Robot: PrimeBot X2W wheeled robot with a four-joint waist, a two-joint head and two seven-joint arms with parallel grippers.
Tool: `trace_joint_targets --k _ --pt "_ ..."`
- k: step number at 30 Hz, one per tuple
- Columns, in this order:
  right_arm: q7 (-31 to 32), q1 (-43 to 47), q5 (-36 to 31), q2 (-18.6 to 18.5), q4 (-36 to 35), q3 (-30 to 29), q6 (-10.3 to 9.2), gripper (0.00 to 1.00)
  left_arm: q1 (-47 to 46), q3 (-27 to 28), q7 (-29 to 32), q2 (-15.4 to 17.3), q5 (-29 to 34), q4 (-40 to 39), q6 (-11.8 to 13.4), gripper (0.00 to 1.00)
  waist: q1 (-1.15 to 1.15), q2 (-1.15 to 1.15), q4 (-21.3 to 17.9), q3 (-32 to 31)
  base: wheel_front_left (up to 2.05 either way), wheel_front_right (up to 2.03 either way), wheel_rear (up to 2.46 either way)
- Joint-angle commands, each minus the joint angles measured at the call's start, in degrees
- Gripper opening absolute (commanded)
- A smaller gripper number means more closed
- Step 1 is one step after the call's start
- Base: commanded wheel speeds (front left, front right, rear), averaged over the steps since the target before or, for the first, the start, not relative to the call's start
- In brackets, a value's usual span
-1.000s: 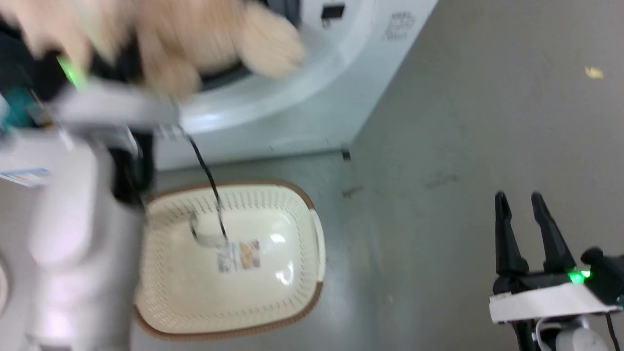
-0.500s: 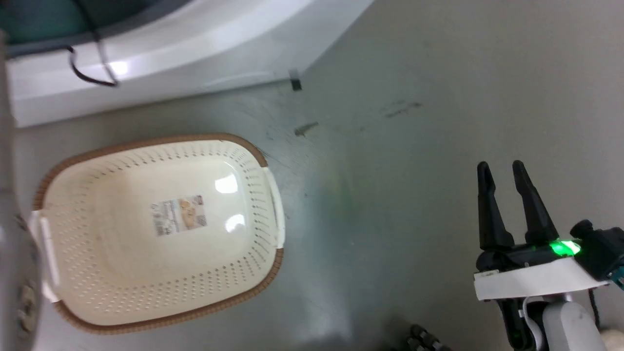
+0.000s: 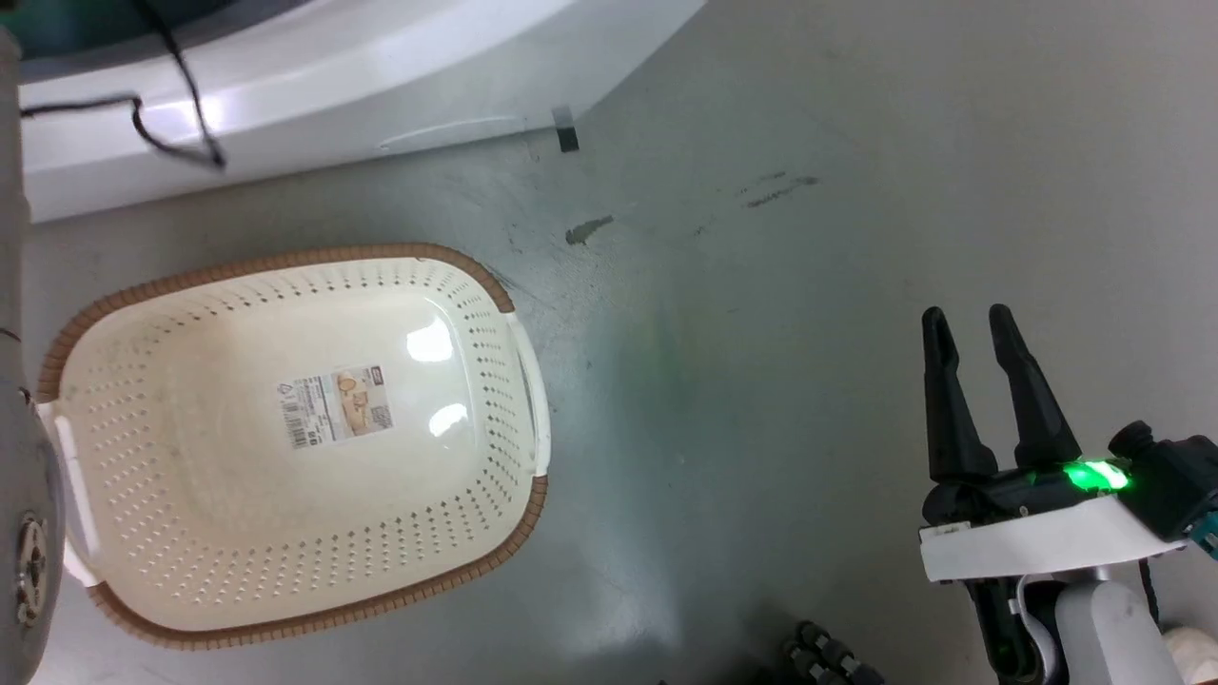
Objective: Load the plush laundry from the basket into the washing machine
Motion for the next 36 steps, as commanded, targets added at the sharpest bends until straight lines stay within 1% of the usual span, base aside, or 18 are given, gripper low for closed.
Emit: trace_joint_targets --k 1,5,6,7,9,10,11,13,14,15,17,18,19,20,23,28,31,36 --pt "-0.24 -0.35 -0.48 -0.13 -0.06 -0.22 0.05 1.00 -0.32 -0.44 -1.85 -0.08 0.02 1.30 -0.71 1.00 0.00 0.00 0.74 -1.41 0.00 0.00 0.00" --pt "-0.24 -0.03 -1.29 -0.13 -0.20 -0.90 0.05 1.00 0.78 -0.75 -4.31 -0.44 -0.48 3.14 -1.70 1.00 0.00 0.00 1.71 -3.66 0.00 0.00 0.00" --pt "-0.24 0.55 -2.16 -0.13 -0.15 -1.35 0.05 1.00 1.59 -0.87 -5.90 -0.82 -0.93 4.01 -2.29 1.00 0.00 0.00 2.55 -5.47 0.00 0.00 0.00" --pt "-0.24 0.55 -2.16 -0.13 -0.15 -1.35 0.05 1.00 1.59 -0.87 -5.90 -0.82 -0.93 4.01 -2.29 1.00 0.00 0.00 2.55 -5.47 0.00 0.00 0.00" --pt "-0.24 1.23 -3.38 -0.13 -0.10 -2.05 0.05 1.00 3.53 -1.22 -7.83 -1.47 -1.53 4.61 -3.13 1.00 0.00 0.00 3.80 -8.43 0.00 0.00 0.00" --pt "-0.24 1.23 -3.38 -0.13 -0.10 -2.05 0.05 1.00 3.53 -1.22 -7.83 -1.47 -1.53 4.61 -3.13 1.00 0.00 0.00 3.80 -8.43 0.00 0.00 0.00" --pt "-0.24 1.60 -3.95 -0.13 -0.15 -2.60 0.05 1.00 5.71 -1.32 -8.58 -2.07 -2.31 4.90 -3.70 1.00 0.00 0.00 4.64 -10.57 0.00 0.00 0.00" --pt "-0.24 1.80 -4.26 -0.13 -0.09 -2.72 0.05 1.00 7.18 -1.66 -8.88 -2.31 -2.44 4.97 -3.94 1.00 0.00 0.00 5.02 -11.92 0.00 0.00 0.00" --pt "-0.24 2.13 -5.27 -0.13 0.04 -2.28 0.05 1.00 10.34 -2.75 -9.34 -2.62 -2.40 4.36 -4.36 1.00 0.00 0.00 5.57 -14.41 0.00 0.00 0.00" --pt "-0.24 2.13 -5.27 -0.13 0.04 -2.28 0.05 1.00 10.34 -2.75 -9.34 -2.62 -2.40 4.36 -4.36 1.00 0.00 0.00 5.57 -14.41 0.00 0.00 0.00" --pt "-0.24 2.40 -6.41 -0.13 0.02 -1.74 0.05 1.00 13.78 -3.53 -9.61 -3.06 -2.81 2.79 -4.60 1.00 0.00 0.00 6.23 -16.70 0.00 0.00 0.00" --pt "-0.24 2.63 -6.61 -0.13 0.00 -1.74 0.05 1.00 15.73 -3.87 -9.69 -3.45 -3.18 1.73 -4.68 1.00 0.00 0.00 6.72 -18.01 0.00 0.00 0.00" --pt "-0.24 3.27 -7.11 -0.13 -0.04 -1.64 0.05 1.00 19.88 -4.54 -9.75 -4.19 -3.75 -1.89 -4.77 1.00 0.00 0.00 7.63 -20.39 0.00 0.00 0.00" --pt "-0.24 3.27 -7.11 -0.13 -0.04 -1.64 0.05 1.00 19.88 -4.54 -9.75 -4.19 -3.75 -1.89 -4.77 1.00 0.00 0.00 7.63 -20.39 0.00 0.00 0.00" --pt "-0.24 4.32 -8.24 -0.13 0.27 -0.85 0.05 1.00 26.93 -5.36 -9.77 -4.48 -4.77 -8.49 -4.81 1.00 0.00 0.00 8.87 -23.78 0.00 0.00 0.00" --pt "-0.24 6.09 -8.98 -0.13 0.39 -0.93 0.05 1.00 39.37 -3.69 -9.78 -4.74 -6.71 -19.61 -4.78 1.00 0.00 0.00 10.92 -28.80 0.00 0.00 0.00" --pt "-0.24 7.00 -9.37 -0.13 0.18 -1.02 0.05 1.00 47.14 -1.97 -9.79 -4.76 -6.80 -26.08 -3.56 1.00 0.00 0.00 11.67 -31.07 0.00 0.00 0.00" --pt "-0.24 8.42 -9.89 -0.13 -0.23 -2.07 0.05 1.00 59.89 0.97 -9.79 -5.82 -7.21 -35.25 -1.07 1.00 0.00 0.00 12.84 -33.77 0.00 0.00 0.00"
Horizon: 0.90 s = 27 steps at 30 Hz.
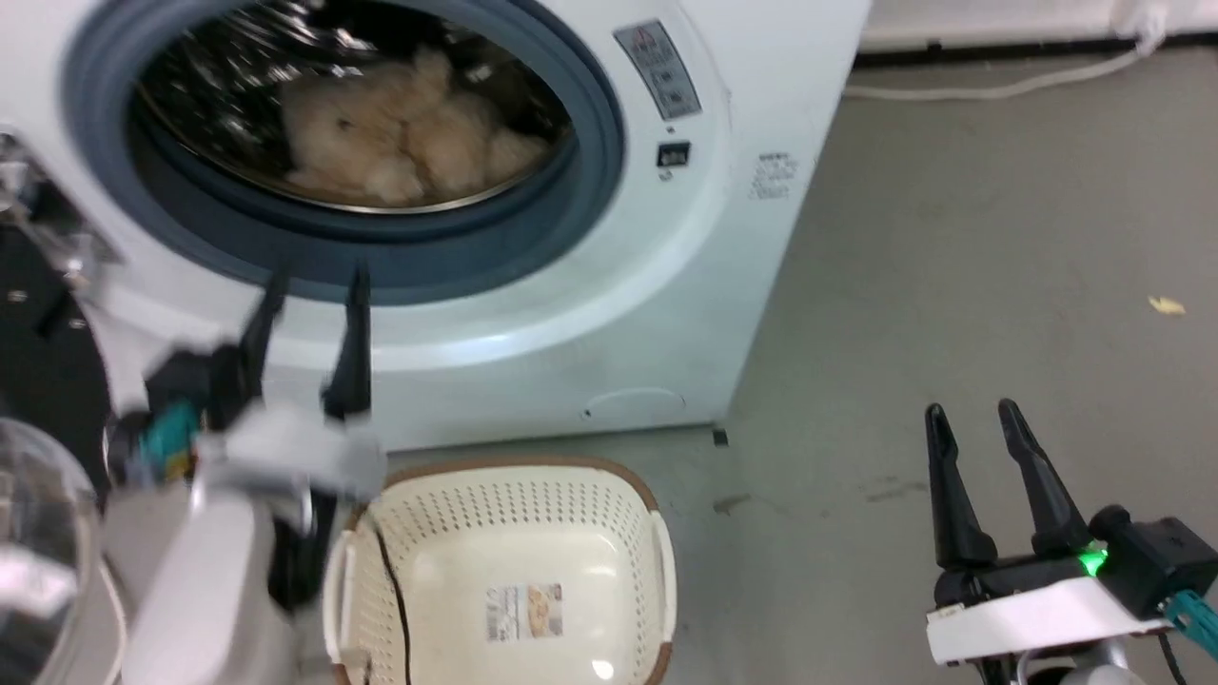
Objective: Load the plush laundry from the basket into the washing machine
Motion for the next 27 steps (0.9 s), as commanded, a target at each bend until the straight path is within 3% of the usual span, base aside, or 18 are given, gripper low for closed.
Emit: trace_joint_targets --k 1,7,15,27 --pt "-0.24 0.76 -0.33 -0.13 -0.27 -0.18 0.05 1.00 1.21 0.21 -0.31 -0.26 -0.05 -0.61 0.28 1.00 0.02 0.00 1.15 -1.33 0.00 0.00 0.00" --pt "-0.24 2.42 -1.26 -0.13 -0.75 -0.29 0.05 1.00 13.02 3.17 -0.31 -2.08 -0.14 -5.91 2.01 1.00 0.02 0.00 2.25 -3.06 0.00 0.00 0.00" --pt "-0.24 4.72 -1.83 -0.13 -0.68 -0.20 0.05 1.00 23.65 6.42 -0.31 -6.83 2.86 -11.89 3.14 1.00 0.02 0.00 3.16 -5.36 0.00 0.00 0.00" --pt "-0.24 6.40 -1.45 -0.13 -0.44 -0.41 0.05 1.00 29.60 7.14 -0.31 -10.80 12.78 -20.87 4.56 1.00 0.02 0.00 3.90 -6.57 0.00 0.00 0.00"
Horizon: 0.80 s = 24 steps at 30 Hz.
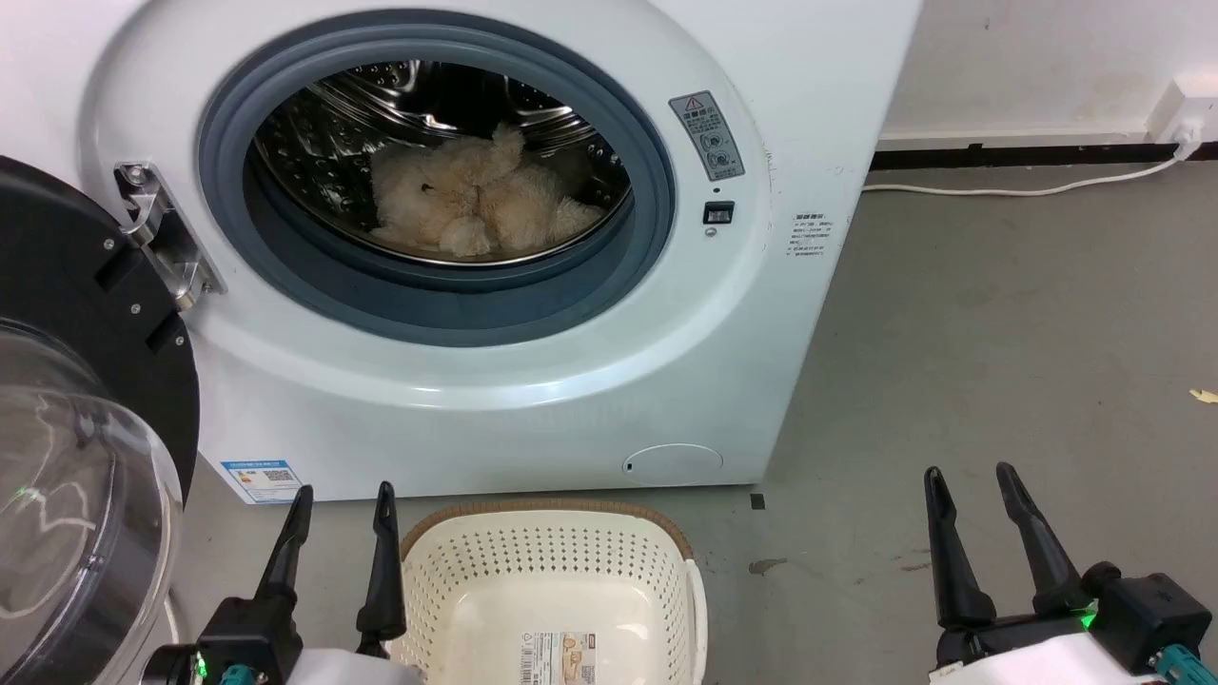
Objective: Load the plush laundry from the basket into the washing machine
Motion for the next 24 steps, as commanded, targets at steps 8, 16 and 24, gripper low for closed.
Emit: trace_joint_targets --k 8,16,24 --pt "0.06 0.01 -0.02 0.01 0.16 0.05 0.00 0.00 0.37 0.74 0.06 -0.25 0.85 0.23 -0.60 0.00 0.00 0.00 0.42 0.18 0.00 0.00 0.00" --pt "0.66 -0.11 -0.55 0.02 0.13 -0.01 0.00 0.00 0.22 0.69 0.65 -0.30 1.12 0.16 -0.57 0.00 0.00 0.00 0.63 0.00 0.00 0.00 0.00" --pt "1.59 -0.30 -1.38 0.01 0.08 -0.09 0.00 0.00 -0.01 0.73 1.58 -0.37 1.55 0.07 -0.59 0.00 0.00 0.00 0.94 -0.26 0.00 0.00 0.00"
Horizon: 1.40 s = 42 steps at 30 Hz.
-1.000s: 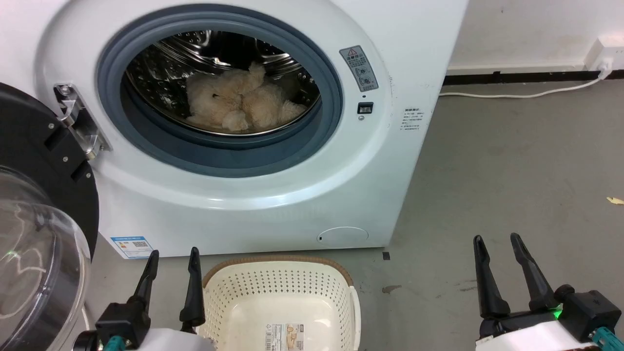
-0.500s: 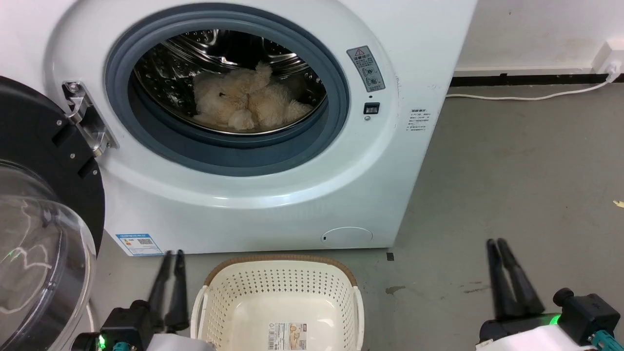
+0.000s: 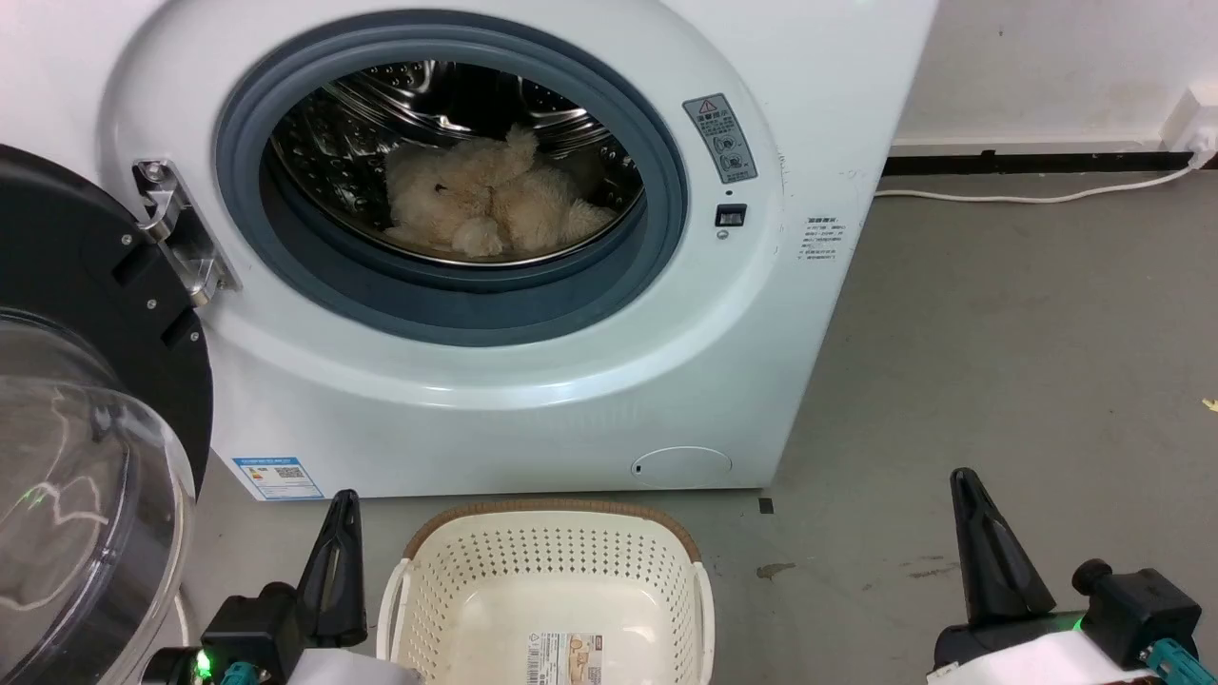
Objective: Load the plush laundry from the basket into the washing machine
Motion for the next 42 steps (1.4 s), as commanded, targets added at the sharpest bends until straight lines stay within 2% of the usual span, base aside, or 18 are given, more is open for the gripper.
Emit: trace_joint_targets --k 1,42 --pt "0.30 -0.31 -0.48 -0.02 -0.08 -0.08 0.01 0.00 -0.38 0.11 0.29 -0.11 0.55 -0.11 -0.04 0.00 0.00 0.00 0.05 -0.04 0.00 0.00 0.00" --pt "5.36 -1.32 -4.97 -0.06 -0.36 -0.51 0.02 0.00 -1.62 0.33 5.33 -0.50 2.89 -0.61 -0.14 0.00 0.00 0.00 1.71 -1.44 0.00 0.00 0.00"
